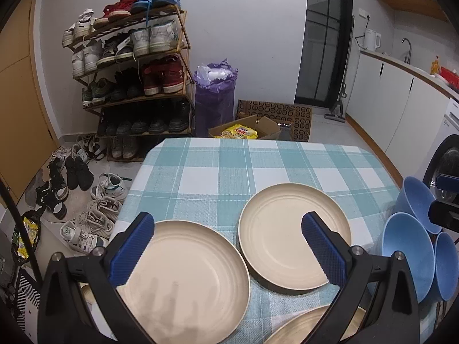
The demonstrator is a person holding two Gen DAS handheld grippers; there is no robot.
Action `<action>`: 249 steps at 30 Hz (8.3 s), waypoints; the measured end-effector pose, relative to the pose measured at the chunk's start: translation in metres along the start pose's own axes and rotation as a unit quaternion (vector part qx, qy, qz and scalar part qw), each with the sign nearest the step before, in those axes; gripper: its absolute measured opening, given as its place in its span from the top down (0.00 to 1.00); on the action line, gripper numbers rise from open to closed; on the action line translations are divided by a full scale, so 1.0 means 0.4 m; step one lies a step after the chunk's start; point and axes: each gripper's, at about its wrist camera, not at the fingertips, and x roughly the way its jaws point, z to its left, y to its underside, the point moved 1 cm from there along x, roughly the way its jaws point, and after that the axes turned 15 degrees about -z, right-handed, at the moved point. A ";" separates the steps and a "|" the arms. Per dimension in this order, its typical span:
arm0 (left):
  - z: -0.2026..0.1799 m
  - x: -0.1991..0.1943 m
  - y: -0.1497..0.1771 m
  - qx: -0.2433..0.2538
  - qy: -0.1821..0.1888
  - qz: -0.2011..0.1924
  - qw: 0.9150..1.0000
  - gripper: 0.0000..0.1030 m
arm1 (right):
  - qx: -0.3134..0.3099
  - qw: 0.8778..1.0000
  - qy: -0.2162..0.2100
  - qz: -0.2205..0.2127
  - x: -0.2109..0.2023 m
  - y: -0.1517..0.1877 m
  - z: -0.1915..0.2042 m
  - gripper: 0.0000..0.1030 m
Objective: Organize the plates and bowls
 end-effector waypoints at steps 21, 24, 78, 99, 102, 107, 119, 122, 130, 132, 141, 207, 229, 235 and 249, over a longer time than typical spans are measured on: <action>-0.003 0.173 0.056 0.008 0.013 0.080 0.997 0.12 | 0.030 0.991 0.006 0.128 0.302 0.057 -0.040 0.03; -0.008 0.195 0.062 0.011 0.014 0.089 0.996 0.12 | 0.032 0.989 0.011 0.146 0.336 0.069 -0.046 0.06; -0.051 0.309 0.151 0.041 0.043 0.177 0.982 0.86 | 0.039 0.966 0.052 0.251 0.488 0.176 -0.103 0.86; -0.053 0.261 0.099 0.030 0.047 0.149 0.987 0.87 | 0.039 0.974 0.060 0.217 0.426 0.126 -0.106 0.89; -0.052 0.239 0.083 0.030 0.047 0.140 0.989 0.87 | 0.038 0.976 0.058 0.208 0.405 0.109 -0.101 0.89; -0.053 0.199 0.056 0.028 0.047 0.125 0.991 0.87 | 0.035 0.979 0.057 0.194 0.359 0.086 -0.086 0.89; -0.050 0.084 0.004 0.029 0.051 0.089 0.994 0.87 | 0.033 0.985 0.052 0.161 0.238 0.039 -0.053 0.89; -0.044 0.054 -0.004 0.027 0.050 0.081 0.995 0.87 | 0.031 0.986 0.050 0.153 0.207 0.031 -0.040 0.89; -0.034 -0.029 -0.010 0.025 0.049 0.064 0.996 0.87 | 0.024 0.990 0.041 0.132 0.115 0.018 0.003 0.89; -0.033 -0.052 -0.008 0.023 0.050 0.060 0.997 0.87 | 0.022 0.991 0.038 0.126 0.090 0.018 0.011 0.89; -0.023 -0.137 0.006 0.014 0.051 0.048 0.997 0.87 | 0.010 0.994 0.028 0.101 -0.024 0.015 0.054 0.89; -0.015 -0.297 0.312 -0.005 0.059 0.091 0.994 0.87 | 0.016 0.990 -0.021 0.142 -0.144 0.414 0.117 0.89; -0.027 -0.233 0.375 0.002 0.046 0.118 0.992 0.87 | -0.006 0.987 0.007 0.160 -0.104 0.470 0.119 0.89; -0.037 -0.221 0.383 0.006 0.046 0.121 0.992 0.87 | -0.019 0.987 0.019 0.155 -0.099 0.472 0.122 0.89; -0.048 -0.211 0.395 0.015 0.042 0.123 0.991 0.87 | -0.044 0.986 0.036 0.155 -0.087 0.493 0.127 0.89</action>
